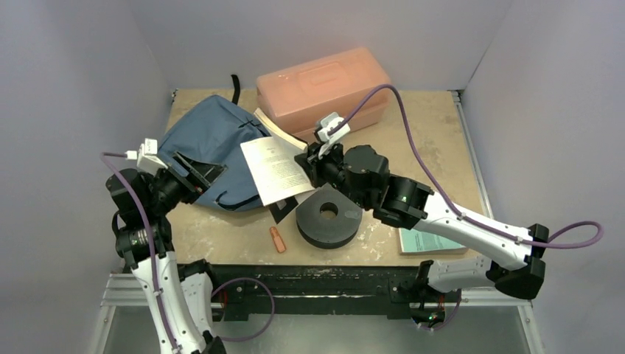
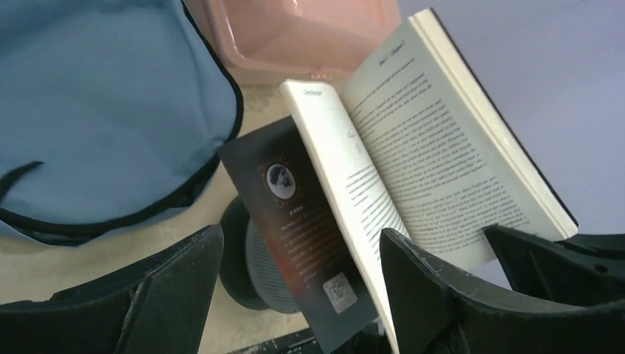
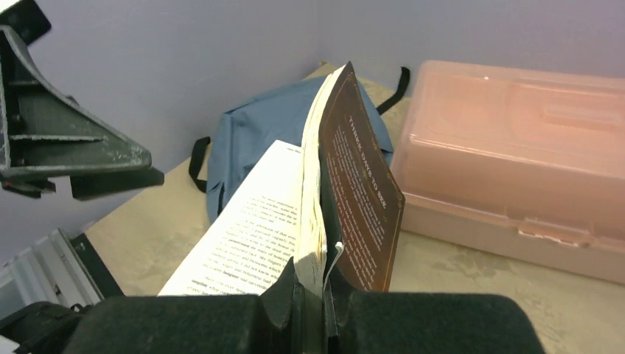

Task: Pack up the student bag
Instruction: Pick up the book from the center of the board, then adjust the book.

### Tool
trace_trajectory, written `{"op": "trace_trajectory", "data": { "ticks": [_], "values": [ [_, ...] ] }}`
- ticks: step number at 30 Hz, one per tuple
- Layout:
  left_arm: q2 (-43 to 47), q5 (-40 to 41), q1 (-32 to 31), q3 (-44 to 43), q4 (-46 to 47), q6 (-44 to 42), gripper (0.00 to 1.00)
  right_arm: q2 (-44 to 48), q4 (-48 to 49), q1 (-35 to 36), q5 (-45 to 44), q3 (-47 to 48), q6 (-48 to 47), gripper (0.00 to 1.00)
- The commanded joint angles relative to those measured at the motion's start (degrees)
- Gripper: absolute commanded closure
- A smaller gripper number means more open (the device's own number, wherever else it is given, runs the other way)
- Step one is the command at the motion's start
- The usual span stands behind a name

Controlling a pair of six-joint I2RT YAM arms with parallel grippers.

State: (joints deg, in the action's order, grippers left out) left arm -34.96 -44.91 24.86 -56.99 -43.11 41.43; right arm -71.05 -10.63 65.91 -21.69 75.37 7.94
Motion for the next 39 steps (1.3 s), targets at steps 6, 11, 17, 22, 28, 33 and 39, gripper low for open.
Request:
{"op": "trace_trajectory", "data": {
  "ticks": [6,11,17,22,28,33,39],
  "values": [
    [-1.0,-12.7,-5.3,13.5,20.7,12.2,0.20,2.5,0.4,-6.5,-0.9,1.7,9.9,1.00],
    [0.0,-11.0,-10.0,25.3,37.2,29.1,0.21,2.5,1.8,-8.2,-1.1,2.6,13.8,1.00],
    [9.3,1.1,-11.2,31.7,33.8,38.2,0.06,3.5,4.3,-10.8,-1.8,1.8,19.7,1.00],
    [5.9,-1.4,-11.9,38.7,58.9,55.0,0.00,3.6,6.4,-11.6,0.9,0.9,23.3,1.00],
    [3.5,1.1,-15.1,36.0,63.1,58.9,0.00,2.7,10.5,-12.3,6.9,-0.3,28.4,1.00],
    [0.6,3.6,-17.6,35.7,70.2,62.5,0.00,0.5,13.7,-12.3,11.3,-1.1,31.0,1.00],
    [-1.2,5.1,-18.9,35.0,75.0,63.1,0.00,-0.4,14.4,-12.3,11.6,-3.1,30.2,1.00]
  ]
}}
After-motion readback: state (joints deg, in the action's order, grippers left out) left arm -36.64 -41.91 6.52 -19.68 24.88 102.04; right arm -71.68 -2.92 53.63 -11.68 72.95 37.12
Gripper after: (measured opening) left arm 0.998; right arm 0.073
